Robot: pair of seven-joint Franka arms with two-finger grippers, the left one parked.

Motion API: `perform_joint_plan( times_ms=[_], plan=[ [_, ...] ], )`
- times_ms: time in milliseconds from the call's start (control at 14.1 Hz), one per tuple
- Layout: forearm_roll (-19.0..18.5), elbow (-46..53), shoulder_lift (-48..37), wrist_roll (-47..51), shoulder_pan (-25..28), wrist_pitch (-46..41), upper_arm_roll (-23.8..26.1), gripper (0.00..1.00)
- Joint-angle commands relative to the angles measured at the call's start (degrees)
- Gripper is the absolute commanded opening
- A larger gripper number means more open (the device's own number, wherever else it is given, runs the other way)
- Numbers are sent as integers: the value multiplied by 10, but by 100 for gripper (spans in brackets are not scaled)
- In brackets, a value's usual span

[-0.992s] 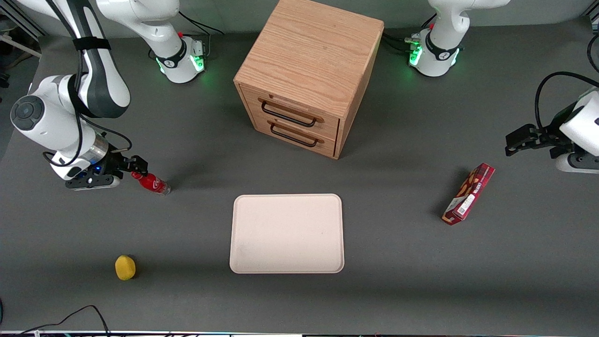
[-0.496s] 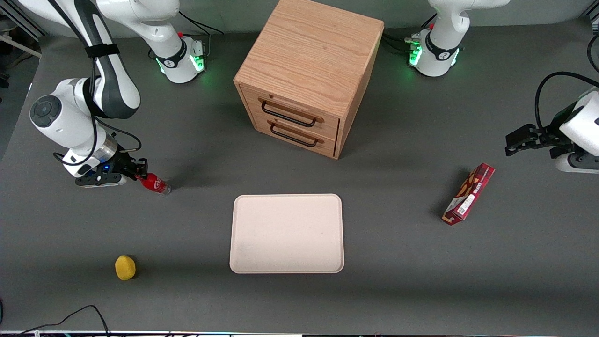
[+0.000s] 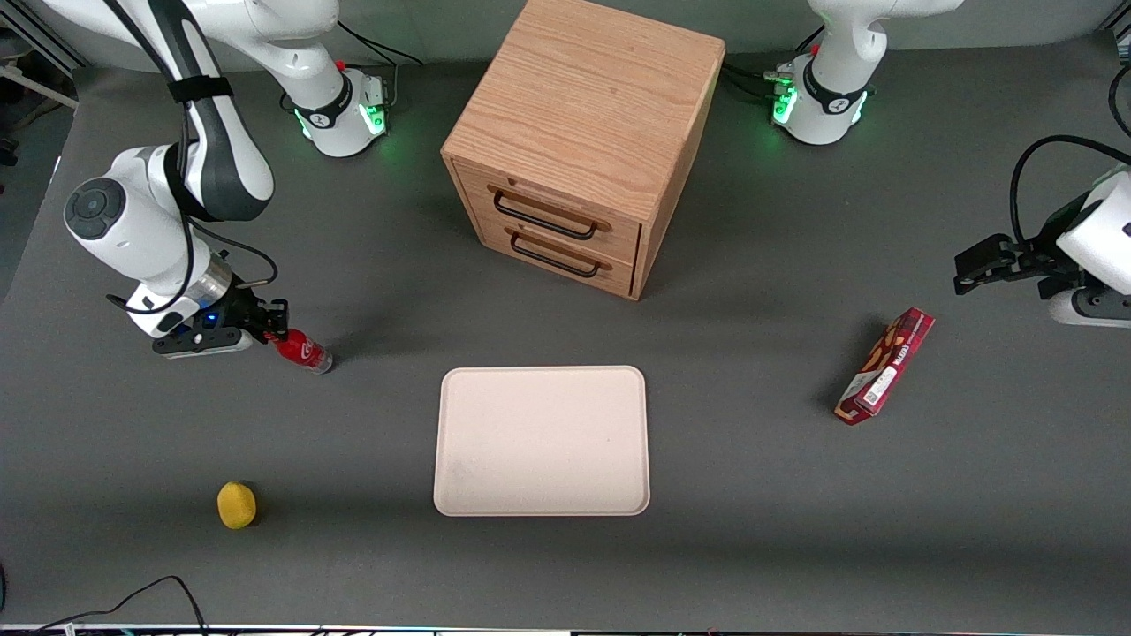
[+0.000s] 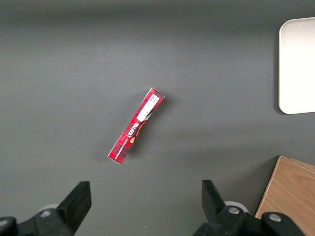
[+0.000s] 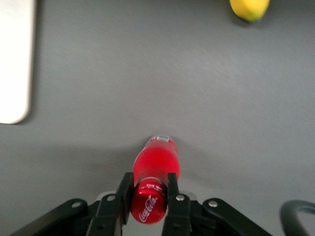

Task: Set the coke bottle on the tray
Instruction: 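Lift the bottle and carry it to the cream tray's edge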

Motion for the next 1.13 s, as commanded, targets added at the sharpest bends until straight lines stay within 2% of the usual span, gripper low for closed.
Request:
perform_joint_plan(
  times_ms=[0,354,638,921,1063],
  plan=[
    [2,156,77,41,4,-78,32,0],
    [-1,420,251,110,76,-160,31,0],
    [-41,592,377,177,150,-180,17,0],
    [-42,666,435,200,176,-183,13,0],
    [-41,678,444,219,211,-182,-27,0]
  ],
)
